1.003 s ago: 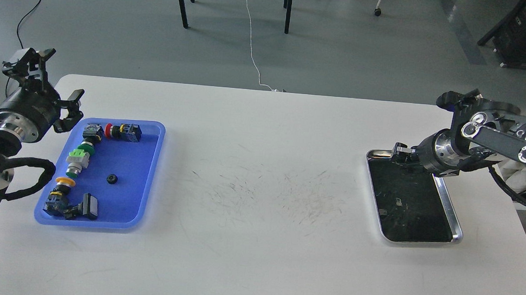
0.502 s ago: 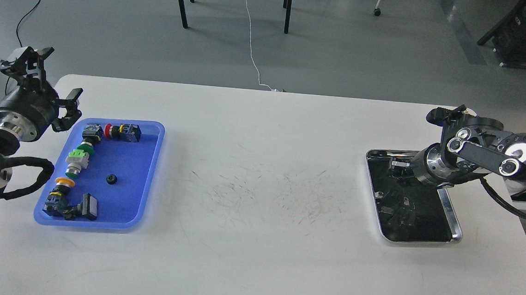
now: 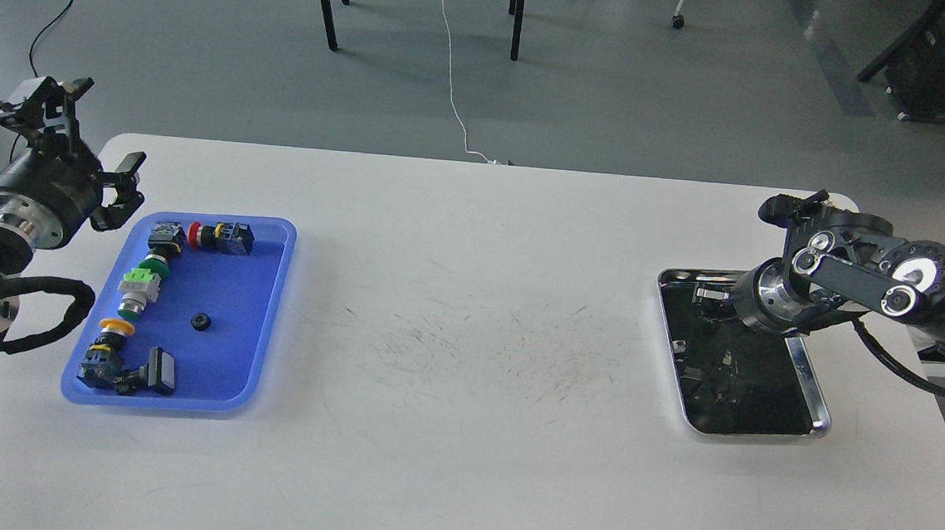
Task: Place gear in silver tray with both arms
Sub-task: 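Lower the gear into the silver tray and open the right gripper, then lift the right gripper away from the silver tray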
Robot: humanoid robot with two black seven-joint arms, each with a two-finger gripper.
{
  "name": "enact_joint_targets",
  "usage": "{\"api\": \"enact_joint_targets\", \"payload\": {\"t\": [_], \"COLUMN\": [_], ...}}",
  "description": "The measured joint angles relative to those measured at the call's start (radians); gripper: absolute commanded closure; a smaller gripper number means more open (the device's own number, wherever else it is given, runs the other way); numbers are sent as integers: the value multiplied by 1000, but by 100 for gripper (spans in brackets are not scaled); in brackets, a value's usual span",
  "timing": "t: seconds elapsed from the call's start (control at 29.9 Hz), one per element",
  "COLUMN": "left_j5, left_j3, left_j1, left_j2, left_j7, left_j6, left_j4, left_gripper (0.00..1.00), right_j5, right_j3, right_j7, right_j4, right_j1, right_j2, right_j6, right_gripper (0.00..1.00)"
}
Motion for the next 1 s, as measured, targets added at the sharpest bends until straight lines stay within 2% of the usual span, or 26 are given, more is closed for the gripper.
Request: {"api": "enact_joint_targets", "payload": {"t": [0.27,0.37,0.5,0.7,0.8,0.9,1.0], "left_j5": [0,1,-3,-15,-56,-92,-98], "left_j3": [1,2,2,1,-1,0,5], "left_j1": [0,0,0,-8,-27,-37,-39], "left_j2": [-1,-1,10,49,68,111,170], "left_j7": [0,1,2,11,17,23,28], "left_j6": [0,1,1,-2,-4,-12,-58], "left_j4": [3,4,15,56,69,65,52], "left_gripper": [2,2,2,2,2,2,2], "right_j5": [11,14,43,395,602,730,792], "right_j3": [141,265,538,928,1093,1231,1370], "right_j7": [1,0,-1,1,17,51,69], "right_j4": [53,58,52,25,20,22,31], "right_j1": [81,93,85,36,-29,-151,-314], "right_j2": [-23,-48,-66,-69,-73,-78,-64], "right_j6": [0,0,0,0,-16,-23,-21], "right_gripper": [21,17,17,15,9,8,6]}}
